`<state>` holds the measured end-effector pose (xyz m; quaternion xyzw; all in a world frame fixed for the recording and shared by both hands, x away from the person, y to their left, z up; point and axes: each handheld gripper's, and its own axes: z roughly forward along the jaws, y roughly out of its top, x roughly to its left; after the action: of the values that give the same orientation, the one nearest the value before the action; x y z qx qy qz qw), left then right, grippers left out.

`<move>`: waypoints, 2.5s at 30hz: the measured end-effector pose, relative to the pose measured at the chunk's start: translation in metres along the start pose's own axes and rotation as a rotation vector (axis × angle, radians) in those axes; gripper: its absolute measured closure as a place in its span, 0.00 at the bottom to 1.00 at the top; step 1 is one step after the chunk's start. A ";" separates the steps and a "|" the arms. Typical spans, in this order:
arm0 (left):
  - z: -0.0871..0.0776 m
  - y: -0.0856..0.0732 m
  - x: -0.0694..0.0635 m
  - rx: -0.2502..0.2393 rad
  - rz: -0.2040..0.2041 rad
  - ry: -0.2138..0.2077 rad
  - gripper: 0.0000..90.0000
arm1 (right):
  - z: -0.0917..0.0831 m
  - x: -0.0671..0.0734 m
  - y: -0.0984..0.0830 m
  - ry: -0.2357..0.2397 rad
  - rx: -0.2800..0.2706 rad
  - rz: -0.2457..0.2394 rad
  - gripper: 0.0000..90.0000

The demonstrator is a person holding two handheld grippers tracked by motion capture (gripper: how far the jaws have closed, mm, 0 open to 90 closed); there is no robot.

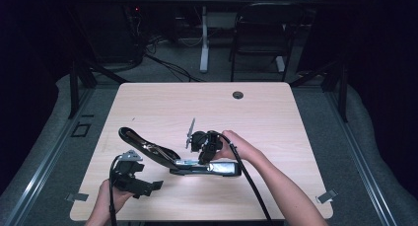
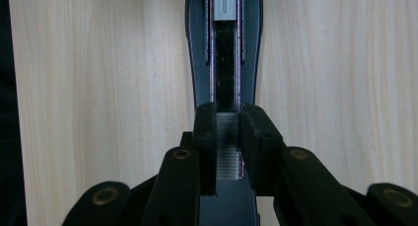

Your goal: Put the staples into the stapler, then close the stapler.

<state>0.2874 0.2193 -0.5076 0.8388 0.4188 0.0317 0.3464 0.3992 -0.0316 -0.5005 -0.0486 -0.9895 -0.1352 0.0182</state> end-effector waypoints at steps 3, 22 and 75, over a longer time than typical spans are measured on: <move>0.000 0.000 0.000 0.000 0.000 -0.001 0.00 | -0.001 0.000 -0.001 0.005 -0.019 0.016 0.85; -0.004 0.000 0.003 -0.019 -0.017 0.022 0.00 | -0.018 -0.003 -0.022 -0.009 -0.112 0.136 0.52; -0.014 0.006 0.031 -0.065 -0.163 0.160 0.21 | -0.052 0.018 -0.084 -0.199 -0.339 0.359 0.15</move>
<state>0.3065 0.2476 -0.5006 0.7851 0.5106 0.0838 0.3404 0.3744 -0.1251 -0.4717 -0.2388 -0.9252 -0.2880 -0.0637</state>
